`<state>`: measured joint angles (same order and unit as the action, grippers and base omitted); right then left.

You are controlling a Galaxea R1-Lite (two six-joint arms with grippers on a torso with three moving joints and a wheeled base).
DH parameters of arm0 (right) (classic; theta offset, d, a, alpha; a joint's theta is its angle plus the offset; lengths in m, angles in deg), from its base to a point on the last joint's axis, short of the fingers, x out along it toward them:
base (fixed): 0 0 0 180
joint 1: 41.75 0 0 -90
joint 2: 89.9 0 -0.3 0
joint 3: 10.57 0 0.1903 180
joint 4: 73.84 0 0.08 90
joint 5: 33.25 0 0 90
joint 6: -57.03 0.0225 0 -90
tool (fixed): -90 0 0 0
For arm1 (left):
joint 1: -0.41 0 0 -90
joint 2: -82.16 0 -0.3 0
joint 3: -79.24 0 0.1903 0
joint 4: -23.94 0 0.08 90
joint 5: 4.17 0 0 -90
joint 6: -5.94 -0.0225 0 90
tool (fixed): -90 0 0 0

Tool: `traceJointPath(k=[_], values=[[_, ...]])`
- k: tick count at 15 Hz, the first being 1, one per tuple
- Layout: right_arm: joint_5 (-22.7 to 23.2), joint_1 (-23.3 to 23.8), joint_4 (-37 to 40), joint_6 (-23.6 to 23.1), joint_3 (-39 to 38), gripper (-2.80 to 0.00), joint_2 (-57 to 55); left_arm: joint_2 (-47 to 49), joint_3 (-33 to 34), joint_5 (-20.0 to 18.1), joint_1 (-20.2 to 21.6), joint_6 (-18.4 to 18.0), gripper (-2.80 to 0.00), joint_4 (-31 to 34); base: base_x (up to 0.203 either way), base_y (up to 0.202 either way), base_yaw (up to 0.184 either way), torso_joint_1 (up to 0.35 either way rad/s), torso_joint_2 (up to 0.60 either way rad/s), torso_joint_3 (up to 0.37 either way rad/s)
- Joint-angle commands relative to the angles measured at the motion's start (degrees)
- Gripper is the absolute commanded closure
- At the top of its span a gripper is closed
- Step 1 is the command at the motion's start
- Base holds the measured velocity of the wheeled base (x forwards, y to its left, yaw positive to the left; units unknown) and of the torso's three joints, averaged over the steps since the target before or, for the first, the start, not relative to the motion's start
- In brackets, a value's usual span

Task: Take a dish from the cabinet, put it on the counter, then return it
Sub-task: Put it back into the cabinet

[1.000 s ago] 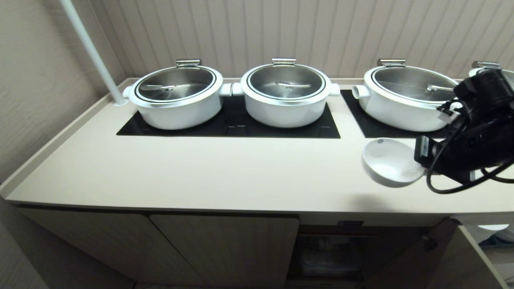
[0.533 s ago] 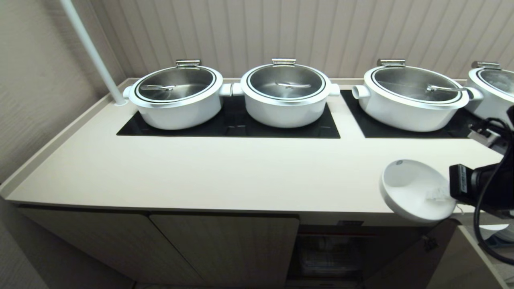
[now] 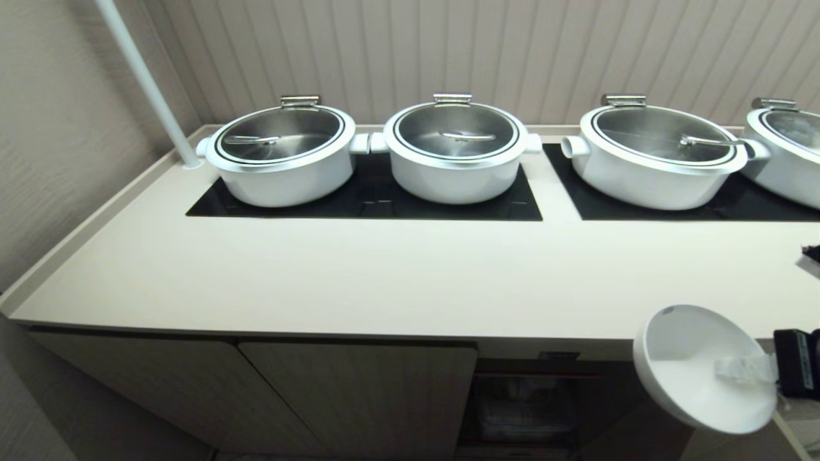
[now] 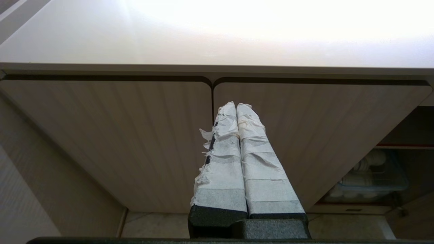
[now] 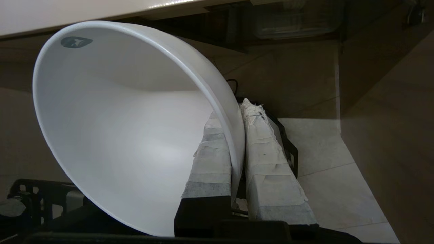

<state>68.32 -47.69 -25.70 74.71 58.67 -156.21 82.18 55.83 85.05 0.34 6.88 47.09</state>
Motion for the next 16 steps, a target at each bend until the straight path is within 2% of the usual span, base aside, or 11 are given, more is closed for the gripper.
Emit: traceJointPath(k=[1,4,9,16], values=[[0.10,-0.63,0.06,-0.86,-2.86,0.00,3.29,-0.02,0.05,0.00,-0.01,0.03,0.00,-0.04,0.000,0.000,0.000,0.000,0.00,0.000],[0.28,-0.91,-0.07,-4.13,-8.12,0.00,6.55,-0.02,-0.01,0.00,0.02,0.03,0.00,-0.04,0.000,0.000,0.000,0.000,0.00,0.000],[1.95,-1.66,0.43,-4.15,-15.20,0.00,12.56,-0.02,-0.04,0.00,-0.01,0.03,0.00,-0.04,0.000,0.000,0.000,0.000,0.00,0.000],[1.97,-4.61,0.27,-4.85,-22.23,0.00,13.23,-0.02,-0.04,0.00,-0.01,0.03,0.00,-0.04,0.000,0.000,0.000,0.000,0.00,0.000]])
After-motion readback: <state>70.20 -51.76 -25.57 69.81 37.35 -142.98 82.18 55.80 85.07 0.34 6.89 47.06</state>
